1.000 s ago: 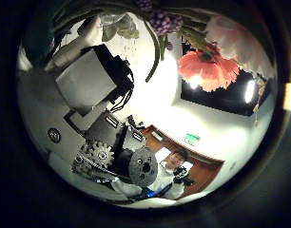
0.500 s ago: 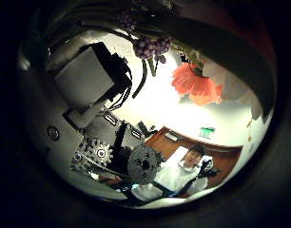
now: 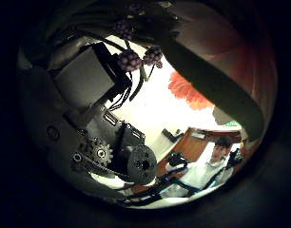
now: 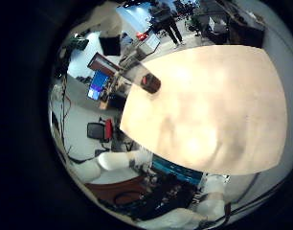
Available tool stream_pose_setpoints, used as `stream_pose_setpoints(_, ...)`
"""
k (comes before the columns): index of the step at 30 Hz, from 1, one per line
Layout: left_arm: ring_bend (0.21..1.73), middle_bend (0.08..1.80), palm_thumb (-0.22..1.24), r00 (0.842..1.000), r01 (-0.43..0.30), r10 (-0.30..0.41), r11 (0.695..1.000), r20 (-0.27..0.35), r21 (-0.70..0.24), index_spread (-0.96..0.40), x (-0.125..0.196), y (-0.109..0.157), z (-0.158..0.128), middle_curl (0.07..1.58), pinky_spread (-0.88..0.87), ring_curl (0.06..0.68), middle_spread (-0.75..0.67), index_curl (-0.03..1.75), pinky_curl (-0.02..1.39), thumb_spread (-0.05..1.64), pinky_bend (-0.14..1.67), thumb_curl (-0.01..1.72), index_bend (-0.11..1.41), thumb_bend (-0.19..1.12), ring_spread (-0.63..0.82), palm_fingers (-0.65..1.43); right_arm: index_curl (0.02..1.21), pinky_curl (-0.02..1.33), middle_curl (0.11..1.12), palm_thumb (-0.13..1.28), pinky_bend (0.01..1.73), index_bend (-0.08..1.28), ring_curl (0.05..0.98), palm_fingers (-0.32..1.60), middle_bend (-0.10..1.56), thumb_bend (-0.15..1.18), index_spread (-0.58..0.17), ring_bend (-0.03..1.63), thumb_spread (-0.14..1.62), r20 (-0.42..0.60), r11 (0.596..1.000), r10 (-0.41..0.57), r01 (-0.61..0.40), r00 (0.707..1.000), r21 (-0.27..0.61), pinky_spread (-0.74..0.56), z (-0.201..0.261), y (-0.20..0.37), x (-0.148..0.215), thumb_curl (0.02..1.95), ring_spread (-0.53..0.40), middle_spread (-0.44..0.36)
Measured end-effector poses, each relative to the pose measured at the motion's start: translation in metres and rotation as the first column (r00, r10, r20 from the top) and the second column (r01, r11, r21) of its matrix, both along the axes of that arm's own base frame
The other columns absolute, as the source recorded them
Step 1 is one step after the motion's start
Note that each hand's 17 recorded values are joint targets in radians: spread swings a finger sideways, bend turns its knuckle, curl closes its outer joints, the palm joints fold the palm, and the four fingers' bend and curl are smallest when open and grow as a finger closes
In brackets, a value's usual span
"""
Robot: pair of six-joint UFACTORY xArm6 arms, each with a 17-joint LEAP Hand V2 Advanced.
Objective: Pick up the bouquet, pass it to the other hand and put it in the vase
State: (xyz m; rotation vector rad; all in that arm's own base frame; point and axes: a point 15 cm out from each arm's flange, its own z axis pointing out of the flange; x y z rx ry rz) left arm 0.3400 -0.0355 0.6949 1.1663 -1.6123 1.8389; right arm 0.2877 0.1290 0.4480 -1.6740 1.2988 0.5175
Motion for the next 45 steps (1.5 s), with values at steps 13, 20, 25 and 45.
stream_pose_setpoints(13, 1.49, 1.16, 0.95, 0.998, -0.062, 0.060, 0.995, 0.032, 0.076, -0.68, 0.003, 0.020, -0.016, 0.95, -0.46, 0.565, -0.50, 1.17, 0.66, 1.07, 1.44, 0.76, 0.73, -0.01, -0.40, 1.07, 0.35, 0.42, 0.32, 0.70, 0.67, 0.15, 0.255, -0.03, 0.35, -0.04, -0.372, 0.65, 0.93, -0.021, 1.000, -0.020, 0.020, 1.000, 0.004, 0.43, -0.006, -0.007, 0.015, 0.53, 0.166, 0.041)
stream_pose_setpoints(20, 1.48, 1.15, 0.95, 0.992, -0.122, 0.120, 0.985, 0.029, 0.120, -0.70, 0.017, 0.033, -0.043, 0.95, -0.47, 0.564, -0.50, 1.20, 0.69, 1.07, 1.42, 0.78, 0.72, -0.01, -0.40, 1.07, 0.29, 0.38, 0.31, 0.49, 0.65, 0.13, 0.229, -0.04, 0.28, -0.05, -0.359, 0.55, 0.95, -0.035, 1.000, 0.009, -0.009, 0.999, -0.005, 0.48, -0.011, -0.001, 0.015, 0.43, 0.219, 0.099)
stream_pose_setpoints(25, 1.48, 1.15, 0.94, 0.992, -0.126, 0.127, 0.984, 0.004, 0.122, -0.70, 0.030, 0.037, -0.065, 0.96, -0.48, 0.564, -0.50, 1.21, 0.71, 1.07, 1.41, 0.78, 0.70, -0.01, -0.40, 1.07, 0.27, 0.37, 0.31, 0.44, 0.65, 0.14, 0.227, -0.03, 0.26, -0.04, -0.357, 0.54, 0.95, -0.058, 1.000, 0.011, -0.011, 0.998, 0.005, 0.49, -0.017, -0.001, 0.019, 0.40, 0.233, 0.115)
stream_pose_setpoints(45, 1.47, 1.13, 0.94, 0.989, -0.114, 0.129, 0.977, -0.078, 0.179, -0.72, 0.084, 0.039, -0.133, 0.97, -0.49, 0.565, -0.50, 1.25, 0.77, 1.07, 1.35, 0.80, 0.67, -0.01, -0.40, 1.08, 0.23, 0.33, 0.33, 0.39, 0.68, 0.14, 0.237, 0.01, 0.23, -0.03, -0.330, 0.54, 0.98, -0.085, 1.000, 0.007, -0.005, 0.996, 0.028, 0.50, -0.033, -0.004, 0.031, 0.35, 0.237, 0.113)
